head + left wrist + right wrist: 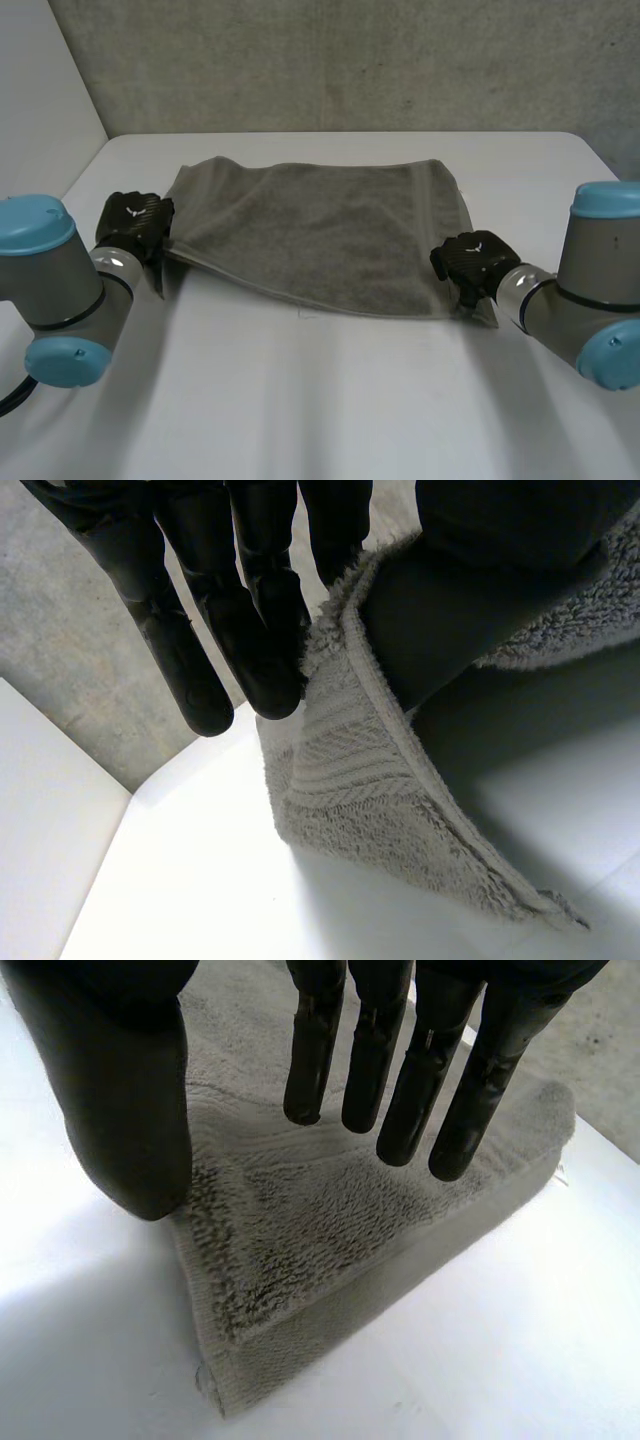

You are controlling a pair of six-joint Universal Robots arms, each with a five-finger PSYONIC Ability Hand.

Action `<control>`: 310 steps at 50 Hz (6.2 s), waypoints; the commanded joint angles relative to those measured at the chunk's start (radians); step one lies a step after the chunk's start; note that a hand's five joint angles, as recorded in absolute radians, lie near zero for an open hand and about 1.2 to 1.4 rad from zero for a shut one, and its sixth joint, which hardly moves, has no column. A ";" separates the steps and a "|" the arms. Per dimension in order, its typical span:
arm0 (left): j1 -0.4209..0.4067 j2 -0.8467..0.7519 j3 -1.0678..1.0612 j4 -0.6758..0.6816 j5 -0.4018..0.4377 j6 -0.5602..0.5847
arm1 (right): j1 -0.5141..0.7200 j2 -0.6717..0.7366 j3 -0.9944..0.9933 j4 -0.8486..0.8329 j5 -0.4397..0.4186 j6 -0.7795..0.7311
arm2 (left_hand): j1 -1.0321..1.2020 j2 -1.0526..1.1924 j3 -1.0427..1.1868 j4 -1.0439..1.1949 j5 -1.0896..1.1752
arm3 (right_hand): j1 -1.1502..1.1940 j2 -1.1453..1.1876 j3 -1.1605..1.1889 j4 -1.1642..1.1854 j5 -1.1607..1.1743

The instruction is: Fold the laundry

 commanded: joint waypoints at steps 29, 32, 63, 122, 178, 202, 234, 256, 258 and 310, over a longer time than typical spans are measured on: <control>0.000 -0.012 -0.035 0.043 0.003 0.008 | -0.070 -0.104 0.113 -0.106 0.062 0.030 | -0.500 -0.510 -0.510 -0.511 -0.502 | 0.775 0.754 0.768 0.773 0.801; 0.000 -0.017 -0.038 0.065 0.002 0.011 | -0.076 -0.120 0.117 -0.106 0.061 0.029 | -0.607 -0.617 -0.616 -0.617 -0.608 | 0.775 0.754 0.768 0.773 0.801; 0.066 -0.024 -0.053 0.088 0.014 0.013 | -0.128 -0.126 0.105 -0.103 0.059 0.013 | -0.048 -0.057 -0.057 -0.058 -0.049 | 0.775 0.754 0.768 0.773 0.801; 0.199 0.060 -0.124 0.020 0.339 0.329 | -0.159 -0.229 0.127 -0.094 0.058 -0.001 | -0.170 -0.180 -0.179 -0.181 -0.172 | 0.775 0.754 0.768 0.773 0.801; 0.219 0.124 -0.073 -0.174 0.376 0.350 | -0.246 -0.146 -0.151 0.446 -0.035 -0.383 | 0.188 0.178 0.179 0.177 0.186 | 0.775 0.754 0.768 0.773 0.801; 0.147 -0.221 0.280 -0.026 0.318 0.241 | -0.134 0.132 -0.387 0.143 0.094 -0.294 | 0.188 0.178 0.179 0.177 0.186 | 0.775 0.754 0.768 0.773 0.801; 0.146 0.049 0.025 -0.016 0.298 0.168 | -0.130 -0.165 -0.099 0.026 0.137 -0.120 | -1.034 -1.044 -1.043 -1.044 -1.035 | -0.447 -0.468 -0.454 -0.448 -0.421; 0.172 0.174 -0.091 0.005 0.296 -0.280 | -0.209 -0.193 0.248 -0.048 0.007 -0.108 | -1.034 -1.044 -1.043 -1.044 -1.035 | -0.008 -0.029 -0.015 -0.009 0.018; 0.172 0.172 -0.093 0.005 0.296 -0.279 | -0.217 -0.154 0.245 -0.083 0.010 -0.116 | -1.034 -1.044 -1.043 -1.044 -1.035 | 0.103 0.082 0.096 0.102 0.129; 0.158 0.178 -0.130 0.007 0.296 -0.272 | 0.648 0.231 -0.508 -0.031 0.286 -0.412 | -1.034 -1.044 -1.043 -1.044 -1.035 | 0.775 0.754 0.768 0.773 0.801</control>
